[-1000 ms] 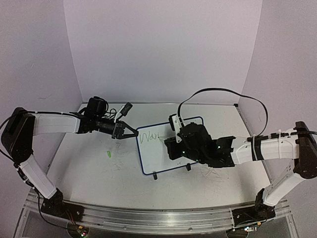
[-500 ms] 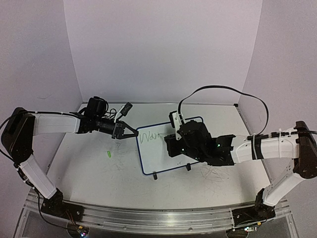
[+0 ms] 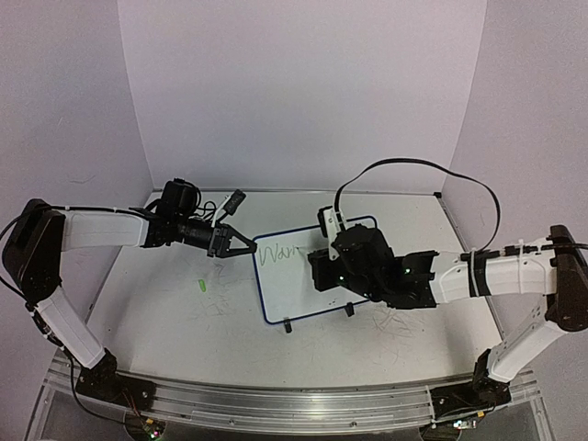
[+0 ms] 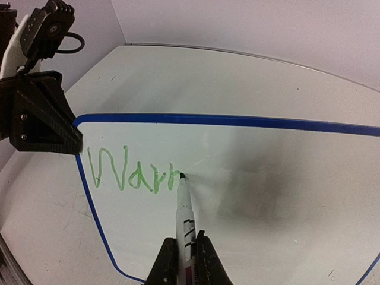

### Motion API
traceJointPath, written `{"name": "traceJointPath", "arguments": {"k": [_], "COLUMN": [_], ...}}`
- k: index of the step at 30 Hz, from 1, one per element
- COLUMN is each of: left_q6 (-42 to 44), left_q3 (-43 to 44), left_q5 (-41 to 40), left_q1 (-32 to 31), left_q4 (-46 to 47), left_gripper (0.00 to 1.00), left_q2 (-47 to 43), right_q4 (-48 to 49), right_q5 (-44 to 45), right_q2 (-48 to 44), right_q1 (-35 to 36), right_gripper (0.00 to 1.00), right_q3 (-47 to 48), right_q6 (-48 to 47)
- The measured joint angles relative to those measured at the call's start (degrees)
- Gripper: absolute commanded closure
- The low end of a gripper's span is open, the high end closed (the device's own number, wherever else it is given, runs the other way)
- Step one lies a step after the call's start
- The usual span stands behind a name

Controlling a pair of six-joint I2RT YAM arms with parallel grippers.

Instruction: Write a sentence on the whiteboard

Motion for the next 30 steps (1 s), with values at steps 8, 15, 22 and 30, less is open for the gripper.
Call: {"name": "traceJointPath", "arguments": {"k": [8, 15, 22, 30], "left_q6": [0.01, 0.0, 0.0, -0.01], "left_q3": [0.0, 0.0, 0.0, 0.02], "left_q5": [-0.02, -0.06, -0.22, -0.33], "left_q1": [0.0, 0.0, 0.0, 0.0], "left_q4": [-0.01, -0.03, -0.24, -0.28], "left_gripper": [1.0, 1.0, 1.0, 1.0], "left_q2": [0.0, 0.0, 0.0, 0.0], "right_q4": [0.03, 0.19, 0.25, 0.21], "right_q5": [-0.15, -0.6, -0.84, -0.66], "right_q2": [-0.49, -0.59, -0.59, -0.59], "right_q1": [0.0, 0.01, 0.07, 0.07], "right_gripper": [1.0, 1.0, 1.0, 1.0], "right_q3": [-1.2, -2.14, -2.36, -2.19], "right_q6": [1.36, 2.28, 2.52, 1.89]}}
